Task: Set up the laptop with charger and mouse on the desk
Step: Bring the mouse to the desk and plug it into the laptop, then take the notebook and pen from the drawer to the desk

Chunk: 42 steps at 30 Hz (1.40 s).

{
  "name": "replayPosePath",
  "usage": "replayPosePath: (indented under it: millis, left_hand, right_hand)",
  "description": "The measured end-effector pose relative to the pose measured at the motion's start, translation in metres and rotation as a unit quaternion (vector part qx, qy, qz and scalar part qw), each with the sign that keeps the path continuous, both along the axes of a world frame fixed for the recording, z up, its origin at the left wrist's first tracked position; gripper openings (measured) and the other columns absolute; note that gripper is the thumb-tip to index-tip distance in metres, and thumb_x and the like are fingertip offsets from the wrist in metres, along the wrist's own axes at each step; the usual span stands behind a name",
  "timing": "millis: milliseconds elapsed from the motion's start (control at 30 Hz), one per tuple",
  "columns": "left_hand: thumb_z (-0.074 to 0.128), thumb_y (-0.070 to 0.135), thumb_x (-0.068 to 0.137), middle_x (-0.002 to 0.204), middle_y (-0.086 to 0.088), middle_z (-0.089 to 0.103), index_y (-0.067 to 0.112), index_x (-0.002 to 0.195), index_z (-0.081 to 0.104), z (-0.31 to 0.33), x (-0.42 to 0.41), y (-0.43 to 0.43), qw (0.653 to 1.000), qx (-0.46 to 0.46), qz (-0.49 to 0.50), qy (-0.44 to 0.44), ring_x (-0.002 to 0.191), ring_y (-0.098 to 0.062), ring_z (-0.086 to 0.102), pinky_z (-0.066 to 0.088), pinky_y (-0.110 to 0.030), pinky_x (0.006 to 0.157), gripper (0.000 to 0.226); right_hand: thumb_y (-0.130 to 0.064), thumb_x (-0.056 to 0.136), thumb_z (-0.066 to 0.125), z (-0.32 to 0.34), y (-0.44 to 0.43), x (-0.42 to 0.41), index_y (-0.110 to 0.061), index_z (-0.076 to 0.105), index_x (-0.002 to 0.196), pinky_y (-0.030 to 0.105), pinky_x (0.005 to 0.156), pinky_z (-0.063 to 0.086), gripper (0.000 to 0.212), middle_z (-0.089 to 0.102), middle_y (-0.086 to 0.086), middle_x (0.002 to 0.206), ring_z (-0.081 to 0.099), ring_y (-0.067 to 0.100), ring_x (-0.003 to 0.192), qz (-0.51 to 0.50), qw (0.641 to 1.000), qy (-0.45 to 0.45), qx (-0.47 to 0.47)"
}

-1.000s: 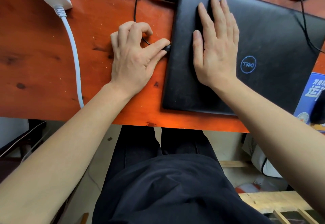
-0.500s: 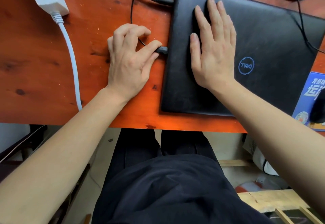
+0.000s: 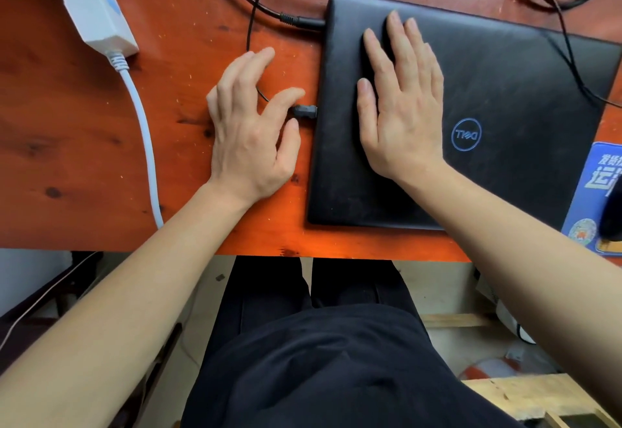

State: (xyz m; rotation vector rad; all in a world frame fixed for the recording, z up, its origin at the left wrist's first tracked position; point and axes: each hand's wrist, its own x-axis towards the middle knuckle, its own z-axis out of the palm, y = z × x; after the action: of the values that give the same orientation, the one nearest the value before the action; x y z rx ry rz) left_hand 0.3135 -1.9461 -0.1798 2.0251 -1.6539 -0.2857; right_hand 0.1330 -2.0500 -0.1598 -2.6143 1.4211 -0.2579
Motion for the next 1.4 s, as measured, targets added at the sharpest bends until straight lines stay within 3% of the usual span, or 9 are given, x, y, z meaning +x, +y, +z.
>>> replayPosePath:
  millis: [133, 300, 467, 600, 800, 933, 1133, 1400]
  left_hand:
    - [0.056, 0.024, 0.089, 0.154, -0.024, 0.035, 0.012, 0.138, 0.054, 0.003, -0.002, -0.001, 0.997, 0.009, 0.074, 0.009, 0.144, -0.037, 0.030, 0.025, -0.053, 0.113, 0.051]
    - [0.052, 0.031, 0.090, 0.159, -0.021, 0.027, 0.012, 0.147, 0.042, 0.006, -0.004, 0.000, 0.995, 0.078, 0.055, -0.020, 0.146, -0.034, 0.026, 0.018, -0.053, 0.115, 0.060]
    - [0.045, 0.042, 0.092, 0.166, -0.014, 0.004, 0.016, 0.154, 0.027, 0.031, -0.007, -0.004, 0.985, 0.165, 0.039, 0.020, 0.151, -0.032, 0.008, 0.016, -0.058, 0.118, 0.069]
    - [0.038, 0.045, 0.094, 0.167, -0.013, 0.003, 0.018, 0.156, 0.025, 0.094, 0.016, -0.014, 0.992, 0.115, 0.057, 0.002, 0.153, -0.031, 0.003, 0.023, -0.060, 0.118, 0.068]
    - [0.037, 0.045, 0.092, 0.167, -0.013, 0.006, 0.023, 0.156, 0.027, 0.175, 0.063, -0.021, 0.988, 0.022, 0.111, -0.105, 0.153, -0.035, 0.004, 0.014, -0.070, 0.114, 0.068]
    - [0.035, 0.047, 0.092, 0.167, -0.016, 0.007, 0.023, 0.156, 0.028, 0.218, 0.078, -0.028, 0.978, 0.014, 0.145, -0.148, 0.152, -0.040, 0.006, 0.016, -0.076, 0.110, 0.069]
    - [0.035, 0.048, 0.094, 0.165, -0.019, 0.010, 0.024, 0.157, 0.025, 0.286, 0.079, -0.012, 0.943, -0.017, 0.220, -0.250, 0.150, -0.046, 0.010, 0.019, -0.077, 0.107, 0.069]
    - [0.037, 0.051, 0.092, 0.166, -0.016, 0.010, 0.026, 0.157, 0.024, 0.314, 0.018, 0.058, 0.887, 0.009, 0.368, -0.278, 0.151, -0.045, 0.008, 0.020, -0.078, 0.107, 0.071]
  right_hand:
    - [-0.028, 0.105, 0.038, -0.001, -0.001, 0.000, -0.011, 0.042, 0.152, 0.045, 0.125, 0.018, 0.050, 0.033, 0.016, 0.161, 0.027, 0.033, 0.151, 0.002, 1.000, -0.001, -0.007]
    - [-0.030, 0.105, 0.036, 0.000, 0.001, 0.001, -0.011, 0.040, 0.153, 0.046, 0.125, 0.016, 0.051, 0.030, 0.015, 0.162, 0.024, 0.032, 0.152, 0.007, 1.000, 0.009, -0.002]
    - [-0.029, 0.105, 0.036, 0.002, 0.001, 0.001, -0.008, 0.039, 0.153, 0.050, 0.124, 0.020, 0.052, 0.030, 0.018, 0.162, 0.025, 0.034, 0.152, 0.017, 0.999, 0.025, 0.029]
    - [-0.032, 0.103, 0.045, 0.037, -0.008, 0.001, -0.007, 0.040, 0.151, 0.053, 0.121, 0.025, 0.054, 0.031, 0.022, 0.161, 0.028, 0.037, 0.150, 0.025, 0.999, 0.014, 0.044]
    - [-0.041, 0.100, 0.048, 0.132, -0.042, 0.012, -0.015, 0.041, 0.153, 0.053, 0.122, 0.020, 0.060, 0.029, 0.019, 0.162, 0.025, 0.036, 0.151, 0.000, 0.996, -0.054, -0.068]
    - [-0.047, 0.100, 0.047, 0.190, -0.066, 0.022, -0.018, 0.036, 0.155, 0.052, 0.123, 0.015, 0.063, 0.022, 0.017, 0.165, 0.020, 0.034, 0.153, 0.010, 0.988, -0.092, -0.121]
    - [-0.052, 0.101, 0.043, 0.253, -0.080, 0.043, -0.022, 0.028, 0.158, 0.052, 0.125, 0.011, 0.066, 0.014, 0.016, 0.168, 0.012, 0.033, 0.155, 0.090, 0.973, -0.141, -0.158]
    - [-0.058, 0.098, 0.047, 0.268, -0.059, 0.044, -0.025, 0.024, 0.160, 0.053, 0.125, 0.008, 0.074, 0.010, 0.013, 0.169, 0.007, 0.030, 0.156, 0.214, 0.948, -0.193, -0.138]
